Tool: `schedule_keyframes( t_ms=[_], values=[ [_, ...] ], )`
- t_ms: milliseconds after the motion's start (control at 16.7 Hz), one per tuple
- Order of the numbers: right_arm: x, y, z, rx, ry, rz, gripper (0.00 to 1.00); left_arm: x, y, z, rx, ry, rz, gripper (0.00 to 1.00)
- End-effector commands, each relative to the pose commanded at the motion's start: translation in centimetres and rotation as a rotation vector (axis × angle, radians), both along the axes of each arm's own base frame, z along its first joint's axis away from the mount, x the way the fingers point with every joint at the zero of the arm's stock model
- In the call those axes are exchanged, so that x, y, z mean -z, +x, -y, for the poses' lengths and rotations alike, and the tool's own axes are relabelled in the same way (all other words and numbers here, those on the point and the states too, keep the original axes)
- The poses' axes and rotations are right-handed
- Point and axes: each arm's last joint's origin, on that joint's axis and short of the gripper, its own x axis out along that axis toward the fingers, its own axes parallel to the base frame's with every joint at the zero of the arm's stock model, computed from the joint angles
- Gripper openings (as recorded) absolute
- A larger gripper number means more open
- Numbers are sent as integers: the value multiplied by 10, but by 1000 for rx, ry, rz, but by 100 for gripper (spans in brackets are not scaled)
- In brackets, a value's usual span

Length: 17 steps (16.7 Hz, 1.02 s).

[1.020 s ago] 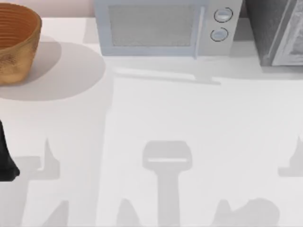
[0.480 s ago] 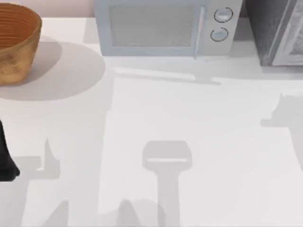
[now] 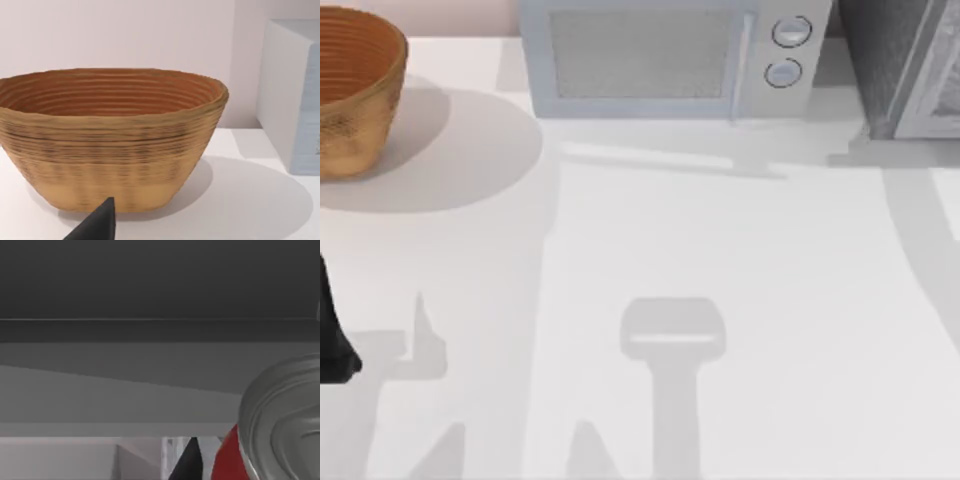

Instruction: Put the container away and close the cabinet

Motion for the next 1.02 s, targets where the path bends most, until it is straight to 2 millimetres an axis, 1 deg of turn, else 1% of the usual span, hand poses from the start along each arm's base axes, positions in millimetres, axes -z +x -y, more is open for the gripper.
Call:
schedule_keyframes(
  t_ms=[120,300,420,720,780,900,1020],
  values=[
    [-18,16,-6,-1,1,7,0,0,0,0,0,0,0,100],
    [-30,35,-13,-4,1,4,0,0,0,0,0,0,0,100],
    [-33,40,-15,-5,1,0,0,0,0,0,0,0,0,100],
    [-32,41,-14,-2,3,0,0,0,0,0,0,0,0,100],
    [-33,43,-14,-1,2,-3,0,0,0,0,0,0,0,100],
    [-35,56,-15,0,1,-14,0,0,0,0,0,0,0,100],
    [-41,74,-17,-1,-1,-23,0,0,0,0,0,0,0,100]
  ],
)
